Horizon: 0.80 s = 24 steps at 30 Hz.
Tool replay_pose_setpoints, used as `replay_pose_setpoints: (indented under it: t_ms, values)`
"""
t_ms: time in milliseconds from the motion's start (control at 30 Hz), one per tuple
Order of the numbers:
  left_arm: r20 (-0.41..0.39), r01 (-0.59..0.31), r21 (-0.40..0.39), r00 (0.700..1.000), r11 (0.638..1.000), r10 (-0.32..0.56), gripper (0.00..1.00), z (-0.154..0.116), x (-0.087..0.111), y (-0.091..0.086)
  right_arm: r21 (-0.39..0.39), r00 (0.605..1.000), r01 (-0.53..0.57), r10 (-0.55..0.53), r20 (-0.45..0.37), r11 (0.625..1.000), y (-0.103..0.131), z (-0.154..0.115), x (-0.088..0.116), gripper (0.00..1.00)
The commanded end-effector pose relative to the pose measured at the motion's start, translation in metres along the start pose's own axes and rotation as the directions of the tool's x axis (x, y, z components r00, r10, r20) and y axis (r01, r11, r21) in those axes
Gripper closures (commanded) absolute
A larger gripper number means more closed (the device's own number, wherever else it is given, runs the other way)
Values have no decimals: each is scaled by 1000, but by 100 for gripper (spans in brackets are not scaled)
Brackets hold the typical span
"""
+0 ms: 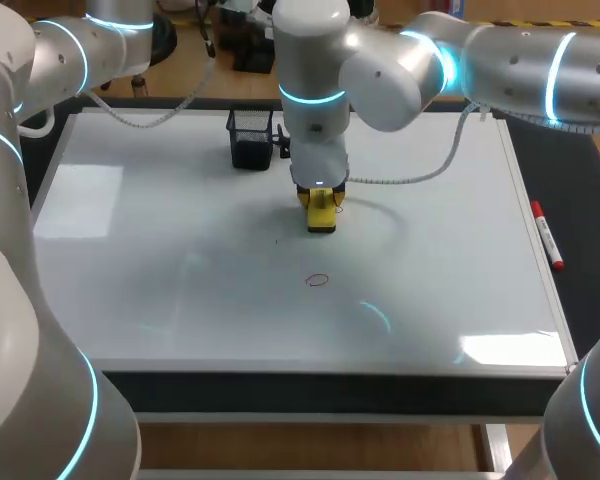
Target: Pick up the inspection probe, press it on each red-marked spot on the whiteboard one by one, put down the probe, pick up the eraser, and wipe off all the red marks.
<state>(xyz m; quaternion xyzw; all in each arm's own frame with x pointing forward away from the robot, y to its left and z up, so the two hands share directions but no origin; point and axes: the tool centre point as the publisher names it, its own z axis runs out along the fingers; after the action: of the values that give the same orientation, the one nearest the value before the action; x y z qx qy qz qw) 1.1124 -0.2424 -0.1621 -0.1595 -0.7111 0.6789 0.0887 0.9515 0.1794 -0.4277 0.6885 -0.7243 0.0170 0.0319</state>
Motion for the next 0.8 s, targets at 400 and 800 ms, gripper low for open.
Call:
replay_pose_setpoints:
  t_ms: [400,800]
  values:
    - [-167,2,5,986,1000,-1,100,-2,-7,2,-21,996,-84,83,-26,996,4,11,43,100]
    - [-167,2,5,986,1000,-1,100,-2,-7,2,-25,989,-148,147,-32,989,3,11,71,100]
